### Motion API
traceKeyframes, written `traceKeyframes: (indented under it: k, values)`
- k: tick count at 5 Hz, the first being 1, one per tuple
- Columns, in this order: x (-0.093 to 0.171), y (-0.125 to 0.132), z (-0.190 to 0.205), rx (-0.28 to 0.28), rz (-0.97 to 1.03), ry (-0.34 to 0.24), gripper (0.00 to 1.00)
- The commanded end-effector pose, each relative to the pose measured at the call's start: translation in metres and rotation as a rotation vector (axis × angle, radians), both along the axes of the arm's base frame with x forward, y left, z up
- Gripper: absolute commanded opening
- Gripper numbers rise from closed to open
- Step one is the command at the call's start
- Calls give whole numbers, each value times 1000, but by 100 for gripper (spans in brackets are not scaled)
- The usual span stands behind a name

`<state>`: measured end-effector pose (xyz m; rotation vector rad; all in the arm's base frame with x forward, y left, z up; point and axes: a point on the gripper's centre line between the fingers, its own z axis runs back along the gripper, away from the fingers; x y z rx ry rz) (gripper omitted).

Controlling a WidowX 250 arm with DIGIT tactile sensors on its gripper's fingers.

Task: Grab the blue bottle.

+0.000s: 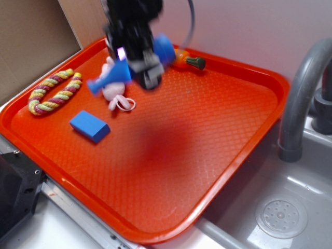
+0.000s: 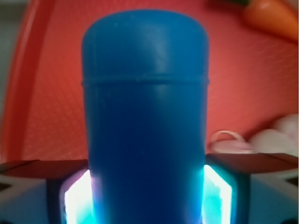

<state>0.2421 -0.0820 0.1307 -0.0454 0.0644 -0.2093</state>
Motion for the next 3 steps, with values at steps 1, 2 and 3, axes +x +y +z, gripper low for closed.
traceKeyframes:
  k: [1, 2, 3]
  values:
    - [10, 62, 88, -65, 171, -162, 0]
    - [9, 60, 96, -57, 201, -192, 0]
    - [10, 50, 92, -7, 112, -214, 0]
